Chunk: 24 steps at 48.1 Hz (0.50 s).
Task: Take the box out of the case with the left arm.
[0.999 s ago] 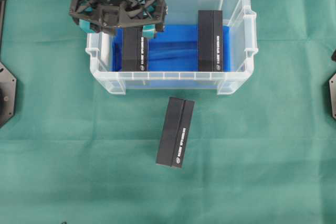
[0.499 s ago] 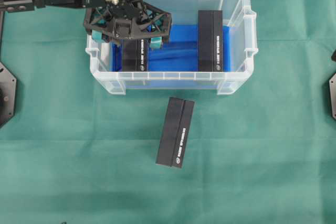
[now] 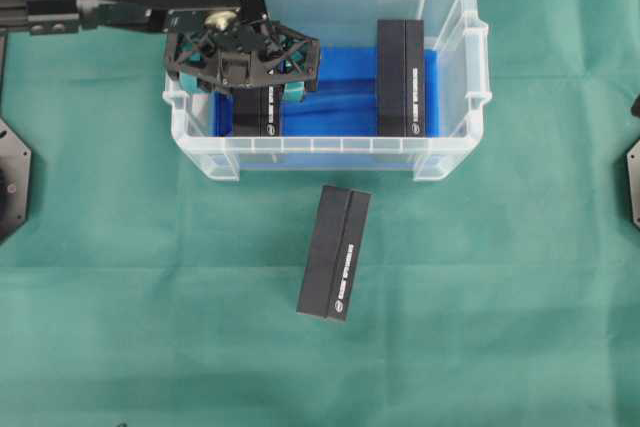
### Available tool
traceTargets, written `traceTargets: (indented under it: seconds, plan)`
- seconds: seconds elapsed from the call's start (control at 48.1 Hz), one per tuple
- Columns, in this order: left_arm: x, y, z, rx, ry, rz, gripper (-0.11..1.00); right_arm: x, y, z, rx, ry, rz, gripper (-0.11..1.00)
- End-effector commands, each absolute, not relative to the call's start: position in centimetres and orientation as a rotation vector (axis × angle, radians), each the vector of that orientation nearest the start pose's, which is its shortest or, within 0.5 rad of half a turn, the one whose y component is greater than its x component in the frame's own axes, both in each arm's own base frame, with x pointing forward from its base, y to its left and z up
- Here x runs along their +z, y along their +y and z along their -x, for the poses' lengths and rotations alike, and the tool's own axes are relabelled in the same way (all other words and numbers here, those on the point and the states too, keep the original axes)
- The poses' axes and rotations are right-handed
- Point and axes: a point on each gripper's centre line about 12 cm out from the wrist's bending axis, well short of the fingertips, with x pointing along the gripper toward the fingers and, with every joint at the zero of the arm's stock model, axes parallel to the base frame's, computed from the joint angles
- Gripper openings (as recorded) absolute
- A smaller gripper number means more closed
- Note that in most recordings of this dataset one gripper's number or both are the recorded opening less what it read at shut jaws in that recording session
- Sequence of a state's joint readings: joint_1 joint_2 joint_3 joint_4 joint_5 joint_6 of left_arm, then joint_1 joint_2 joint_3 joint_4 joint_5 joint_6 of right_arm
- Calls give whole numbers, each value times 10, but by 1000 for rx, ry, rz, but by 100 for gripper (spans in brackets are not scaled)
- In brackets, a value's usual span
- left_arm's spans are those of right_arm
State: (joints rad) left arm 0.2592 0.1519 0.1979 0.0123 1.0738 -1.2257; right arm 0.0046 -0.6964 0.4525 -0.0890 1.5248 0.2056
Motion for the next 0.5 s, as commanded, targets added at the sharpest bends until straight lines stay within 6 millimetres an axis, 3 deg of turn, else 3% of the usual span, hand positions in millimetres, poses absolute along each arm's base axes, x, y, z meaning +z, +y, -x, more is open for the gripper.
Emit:
traceTargets:
  seconds: [0.0,0.479]
  plan:
    - [196,108,-390,1058,1078,1173,94,358,-9,-179,-198,1258,-117,0]
    - [195,108,-395,1050,1072,1179,92,358,-9,-179,-197,1258,-118,0]
